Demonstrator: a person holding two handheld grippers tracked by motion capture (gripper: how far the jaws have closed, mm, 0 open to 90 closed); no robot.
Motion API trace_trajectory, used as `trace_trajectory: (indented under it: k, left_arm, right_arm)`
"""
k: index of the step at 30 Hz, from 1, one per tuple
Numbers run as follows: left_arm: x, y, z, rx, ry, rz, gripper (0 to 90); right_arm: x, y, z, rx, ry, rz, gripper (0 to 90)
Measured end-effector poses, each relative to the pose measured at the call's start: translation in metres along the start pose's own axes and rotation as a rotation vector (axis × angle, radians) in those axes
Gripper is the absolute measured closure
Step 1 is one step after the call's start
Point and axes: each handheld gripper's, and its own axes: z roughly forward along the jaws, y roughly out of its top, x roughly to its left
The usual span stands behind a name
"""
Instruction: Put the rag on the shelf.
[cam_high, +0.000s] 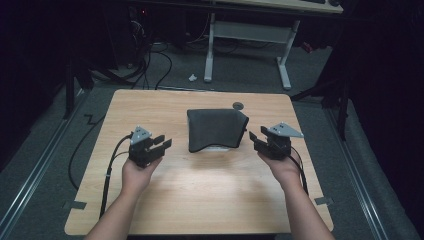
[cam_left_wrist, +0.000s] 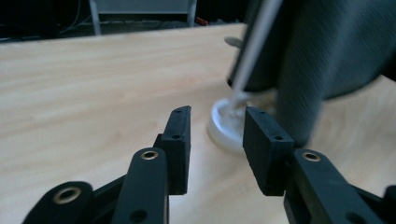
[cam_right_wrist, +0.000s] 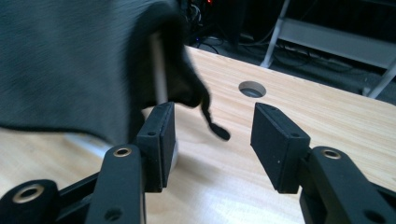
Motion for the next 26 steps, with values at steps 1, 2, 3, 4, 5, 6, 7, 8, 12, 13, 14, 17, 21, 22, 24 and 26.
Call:
trace_trajectory:
  k: [1, 2, 3, 4, 5, 6, 7, 8, 12, 13, 14, 17, 21, 22, 24, 26]
  left_arm:
    - [-0.003, -0.007, -0.004, 0.003, -0.001, 0.002, 59.5]
    - [-0.007, -0.013, -0.008, 0.013, -0.002, 0.010, 58.4]
    - [-0.010, -0.020, -0.012, 0.020, -0.003, 0.014, 56.2]
    - [-0.012, -0.028, -0.015, 0.025, -0.009, 0.013, 54.3]
    - [-0.015, -0.035, -0.018, 0.043, -0.018, 0.009, 51.4]
    - [-0.019, -0.041, -0.020, 0.072, -0.027, 0.011, 49.2]
    - [-0.023, -0.046, -0.024, 0.088, -0.031, 0.016, 48.1]
    - [-0.028, -0.052, -0.028, 0.089, -0.038, 0.019, 47.3]
    - [-0.057, -0.080, -0.044, 0.117, -0.068, 0.073, 44.2]
    - [-0.064, -0.088, -0.049, 0.117, -0.062, 0.088, 44.2]
    - [-0.070, -0.094, -0.051, 0.135, -0.057, 0.082, 46.5]
    - [-0.083, -0.091, -0.052, 0.166, -0.084, 0.121, 45.0]
    - [-0.081, -0.089, -0.047, 0.171, -0.094, 0.127, 45.2]
    - [-0.080, -0.090, -0.046, 0.181, -0.093, 0.128, 45.1]
    - [-0.078, -0.091, -0.046, 0.184, -0.088, 0.127, 45.2]
    - [-0.080, -0.092, -0.045, 0.158, -0.105, 0.044, 45.4]
  right_arm:
    - [0.003, -0.004, -0.004, -0.010, -0.005, -0.009, 49.3]
    - [0.006, -0.008, -0.009, -0.003, -0.005, -0.022, 49.1]
    - [0.009, -0.013, -0.013, -0.013, -0.007, -0.031, 48.8]
    - [0.014, -0.019, -0.016, -0.011, -0.004, -0.030, 47.8]
    - [0.017, -0.024, -0.020, -0.008, 0.003, -0.029, 47.6]
    - [0.021, -0.030, -0.023, 0.003, 0.009, -0.025, 47.5]
    - [0.025, -0.037, -0.026, 0.011, 0.009, -0.019, 47.2]
    - [0.030, -0.044, -0.029, 0.018, 0.011, -0.015, 46.2]
    - [0.049, -0.069, -0.039, 0.056, 0.034, 0.012, 44.7]
    - [0.055, -0.076, -0.040, 0.069, 0.034, 0.005, 44.4]
    - [0.060, -0.083, -0.042, 0.083, 0.031, 0.003, 44.1]
    - [0.073, -0.111, -0.051, 0.078, 0.007, 0.040, 48.0]
    - [0.078, -0.114, -0.051, 0.134, 0.020, -0.027, 47.4]
    - [0.077, -0.116, -0.048, 0.150, 0.033, 0.002, 47.0]
    - [0.079, -0.116, -0.045, 0.157, 0.038, -0.003, 46.9]
    - [0.081, -0.115, -0.044, 0.146, 0.027, -0.033, 46.5]
